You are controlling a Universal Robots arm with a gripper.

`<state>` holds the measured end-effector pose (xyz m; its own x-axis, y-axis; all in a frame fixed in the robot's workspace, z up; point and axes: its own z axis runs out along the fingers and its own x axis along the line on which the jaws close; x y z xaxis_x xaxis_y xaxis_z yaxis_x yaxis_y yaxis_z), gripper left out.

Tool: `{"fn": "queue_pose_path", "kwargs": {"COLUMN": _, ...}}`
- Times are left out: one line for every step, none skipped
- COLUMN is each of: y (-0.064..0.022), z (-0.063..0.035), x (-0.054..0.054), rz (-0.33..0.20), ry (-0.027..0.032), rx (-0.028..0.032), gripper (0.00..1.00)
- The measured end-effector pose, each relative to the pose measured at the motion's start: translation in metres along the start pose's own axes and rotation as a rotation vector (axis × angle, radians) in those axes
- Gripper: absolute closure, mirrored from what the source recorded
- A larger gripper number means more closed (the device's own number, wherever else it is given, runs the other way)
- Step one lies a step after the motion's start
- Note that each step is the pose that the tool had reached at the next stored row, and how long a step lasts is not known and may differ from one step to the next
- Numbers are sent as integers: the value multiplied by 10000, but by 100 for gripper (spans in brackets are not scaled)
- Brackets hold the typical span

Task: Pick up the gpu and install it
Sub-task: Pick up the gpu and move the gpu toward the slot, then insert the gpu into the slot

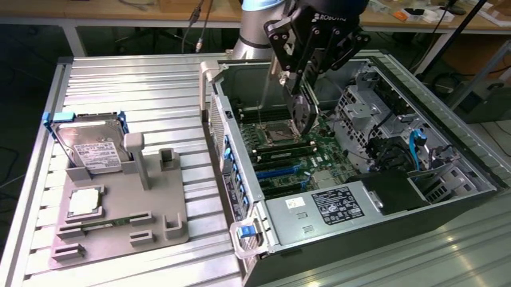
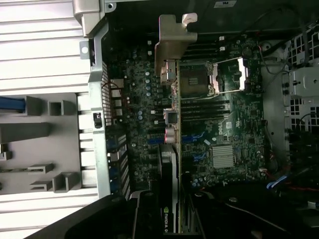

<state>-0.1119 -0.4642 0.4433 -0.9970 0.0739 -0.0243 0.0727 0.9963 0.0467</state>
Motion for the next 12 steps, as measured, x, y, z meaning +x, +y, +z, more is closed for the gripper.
{"fn": "queue_pose_path", "kwargs": {"y": 2, "z": 0, "x": -21, "rz": 0, "ry": 0, "rx": 1, "gripper": 73}}
{"fn": "queue_pose_path", "kwargs": {"y": 4, "z": 1, "x": -49, "rz": 1, "ry": 0, "rx": 0, "gripper": 73}}
{"fn": "queue_pose_path", "kwargs": {"y": 6, "z": 2, "x": -80, "rz": 1, "ry": 0, "rx": 0, "gripper": 73}}
{"fn": "queue_pose_path", "kwargs": {"y": 8, "z": 3, "x": -108, "rz": 1, "ry": 0, "rx": 0, "gripper": 73}}
{"fn": "queue_pose_path", "kwargs": {"y": 9, "z": 4, "x": -126, "rz": 0, "ry": 0, "rx": -1, "gripper": 73}}
{"fn": "queue_pose_path", "kwargs": {"y": 12, "z": 4, "x": -162, "rz": 0, "ry": 0, "rx": 0, "gripper": 73}}
{"fn": "queue_pose_path", "kwargs": {"y": 14, "z": 5, "x": -189, "rz": 0, "ry": 0, "rx": 0, "gripper": 73}}
{"fn": "queue_pose_path", "kwargs": {"y": 15, "z": 6, "x": -202, "rz": 1, "ry": 0, "rx": -1, "gripper": 73}}
{"fn": "queue_pose_path", "kwargs": {"y": 15, "z": 6, "x": -215, "rz": 0, "ry": 0, "rx": 0, "gripper": 73}}
{"fn": "queue_pose_path", "kwargs": {"y": 16, "z": 6, "x": -216, "rz": 2, "ry": 0, "rx": 1, "gripper": 73}}
{"fn": "queue_pose_path", "kwargs": {"y": 16, "z": 6, "x": -217, "rz": 1, "ry": 0, "rx": 0, "gripper": 73}}
{"fn": "queue_pose_path", "kwargs": {"y": 16, "z": 6, "x": -217, "rz": 0, "ry": 0, "rx": 0, "gripper": 73}}
